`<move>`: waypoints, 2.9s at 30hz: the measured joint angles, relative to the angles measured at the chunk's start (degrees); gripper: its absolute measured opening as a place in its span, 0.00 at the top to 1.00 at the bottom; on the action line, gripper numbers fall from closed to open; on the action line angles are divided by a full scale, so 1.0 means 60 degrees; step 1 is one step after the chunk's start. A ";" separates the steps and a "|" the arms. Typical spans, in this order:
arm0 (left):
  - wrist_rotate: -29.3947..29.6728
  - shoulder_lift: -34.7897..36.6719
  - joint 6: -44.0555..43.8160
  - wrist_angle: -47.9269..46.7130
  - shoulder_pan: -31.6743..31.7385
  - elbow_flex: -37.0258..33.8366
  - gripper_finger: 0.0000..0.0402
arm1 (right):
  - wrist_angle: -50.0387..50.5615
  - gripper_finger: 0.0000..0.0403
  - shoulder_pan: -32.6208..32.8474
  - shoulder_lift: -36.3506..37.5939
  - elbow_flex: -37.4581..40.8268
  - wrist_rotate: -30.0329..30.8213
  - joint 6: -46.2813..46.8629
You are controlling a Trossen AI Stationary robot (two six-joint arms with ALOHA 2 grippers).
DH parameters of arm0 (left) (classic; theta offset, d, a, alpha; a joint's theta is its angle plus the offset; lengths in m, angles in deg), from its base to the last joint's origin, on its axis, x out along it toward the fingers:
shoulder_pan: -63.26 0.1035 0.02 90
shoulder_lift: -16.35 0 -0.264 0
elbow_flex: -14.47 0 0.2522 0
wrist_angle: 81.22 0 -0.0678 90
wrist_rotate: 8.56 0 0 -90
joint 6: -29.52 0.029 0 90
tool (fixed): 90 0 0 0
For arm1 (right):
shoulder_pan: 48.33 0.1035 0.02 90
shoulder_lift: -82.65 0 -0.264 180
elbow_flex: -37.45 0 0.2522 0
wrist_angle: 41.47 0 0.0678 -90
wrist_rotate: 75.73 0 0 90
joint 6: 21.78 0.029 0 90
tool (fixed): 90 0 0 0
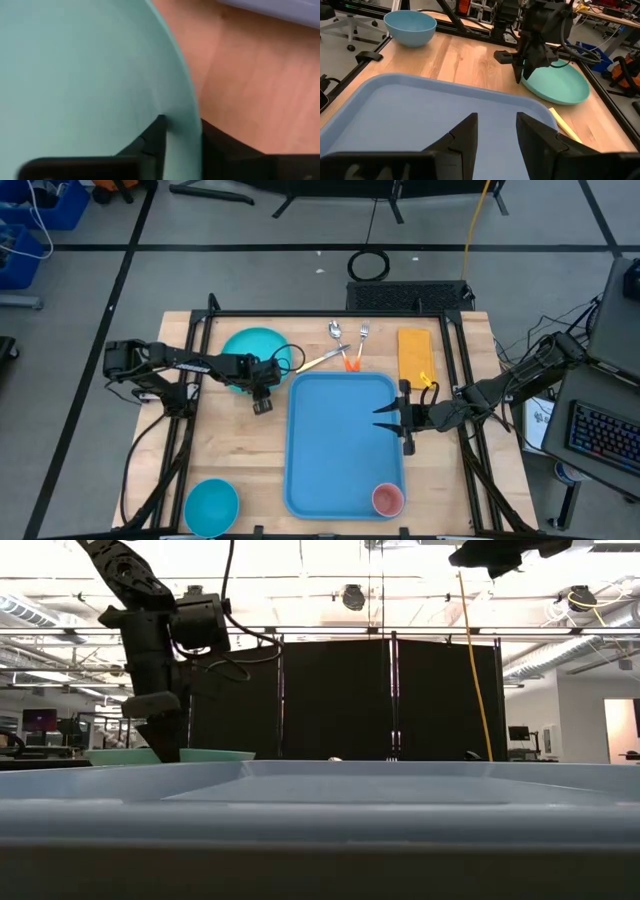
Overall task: Set up tray
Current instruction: Put the light blue plate to the bottom of the pink cup on the blue serving tray
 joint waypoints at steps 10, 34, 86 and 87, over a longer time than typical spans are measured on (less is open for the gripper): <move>0.0881 0.0033 0.0094 0.0041 -0.0121 -0.0004 0.96 | 0.0007 0.69 0.0000 0.0000 0.0000 0.0000 0.0004; 0.3273 0.0011 0.0200 -0.1805 -0.2160 0.2497 0.98 | -0.0576 0.69 0.0000 0.0000 0.0455 0.0000 -0.0073; -0.0308 -0.4136 0.1156 0.1420 -0.5932 0.5666 0.98 | -0.0630 0.69 -0.0003 -0.0004 0.0459 0.0000 -0.0009; -0.0373 -0.4243 0.1201 0.1372 -0.5934 0.5794 0.98 | -0.0631 0.69 -0.0001 -0.0004 0.0459 0.0000 -0.0007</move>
